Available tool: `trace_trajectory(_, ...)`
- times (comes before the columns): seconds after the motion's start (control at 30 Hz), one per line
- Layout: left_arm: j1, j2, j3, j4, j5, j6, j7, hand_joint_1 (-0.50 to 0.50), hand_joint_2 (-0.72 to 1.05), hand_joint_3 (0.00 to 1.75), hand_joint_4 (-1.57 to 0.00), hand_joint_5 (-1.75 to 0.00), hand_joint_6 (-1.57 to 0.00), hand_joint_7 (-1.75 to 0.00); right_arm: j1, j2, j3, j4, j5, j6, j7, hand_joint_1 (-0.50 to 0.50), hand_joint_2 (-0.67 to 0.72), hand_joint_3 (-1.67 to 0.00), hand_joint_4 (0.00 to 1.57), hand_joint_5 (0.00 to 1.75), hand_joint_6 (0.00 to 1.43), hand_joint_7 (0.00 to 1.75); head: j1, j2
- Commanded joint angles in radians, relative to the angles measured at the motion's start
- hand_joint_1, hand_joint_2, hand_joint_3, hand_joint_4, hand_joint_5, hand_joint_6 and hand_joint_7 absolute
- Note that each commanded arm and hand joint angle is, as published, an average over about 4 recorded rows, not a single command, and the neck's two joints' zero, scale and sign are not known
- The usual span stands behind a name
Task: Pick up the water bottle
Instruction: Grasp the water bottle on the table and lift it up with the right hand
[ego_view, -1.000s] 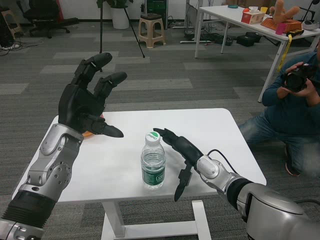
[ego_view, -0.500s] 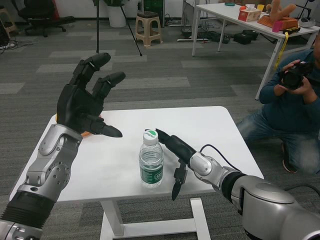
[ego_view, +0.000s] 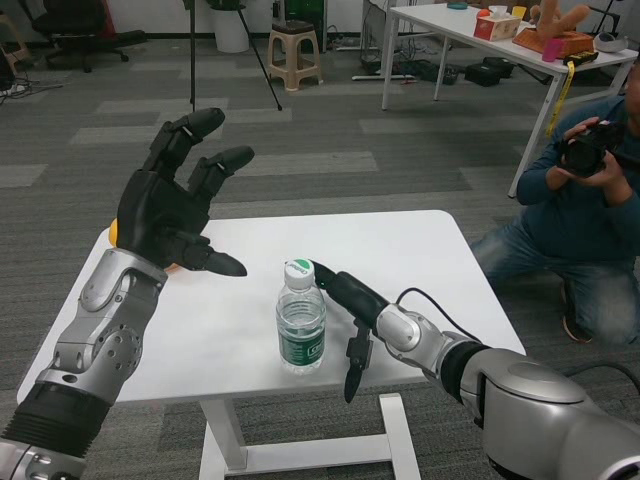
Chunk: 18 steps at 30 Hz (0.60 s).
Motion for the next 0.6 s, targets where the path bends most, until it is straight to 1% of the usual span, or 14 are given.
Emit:
trace_trajectory(0.03,-0.006,0.002,0.001,0.009,-0.003,0.001,-0.002,-0.50,-0.02,0.04,0.00,-1.03,0.00,-0.98,-0.024,0.002,-0.002,-0.005,0.004,0.007,-0.008,-0.50,0.47,-0.08,0.00,0.00,0.00,0.14,0.002,0.003)
trace_trajectory(0.13,-0.002,0.002,0.001,0.009,-0.004,0.001,-0.002,-0.49,-0.02,0.02,0.00,-1.03,0.00,-0.98,-0.024,0.004,-0.007,-0.007,0.004,0.006,-0.008,-0.50,0.47,-0.08,0.00,0.00,0.00,0.14,0.003,0.005)
trace_trajectory(0.2,0.004,0.002,0.003,0.008,-0.004,0.001,-0.002,-0.48,-0.02,0.04,0.00,-1.03,0.00,-0.98,-0.024,0.004,-0.012,-0.010,0.004,0.005,-0.008,-0.50,0.47,-0.08,0.00,0.00,0.00,0.14,0.007,0.009)
trace_trajectory(0.33,0.015,0.002,0.006,0.006,-0.004,0.001,-0.002,-0.50,-0.02,0.02,0.00,-1.03,0.00,-0.98,-0.024,0.006,-0.021,-0.013,0.004,0.005,-0.007,-0.50,0.47,-0.08,0.00,0.00,0.00,0.16,0.012,0.012)
trace_trajectory(0.43,0.025,0.002,0.010,0.005,-0.004,0.001,-0.002,-0.49,-0.02,0.09,0.00,-1.03,0.00,-0.98,-0.023,0.007,-0.033,-0.015,0.004,0.005,-0.005,-0.50,0.47,-0.08,0.00,0.00,0.00,0.14,0.016,0.010)
trace_trajectory(0.6,0.032,0.002,0.013,0.000,-0.006,0.001,-0.002,-0.49,-0.02,0.07,0.00,-1.03,0.00,-0.98,-0.021,0.008,-0.057,-0.023,0.006,0.006,0.006,-0.50,0.47,-0.08,0.00,0.00,0.00,0.14,0.019,0.006)
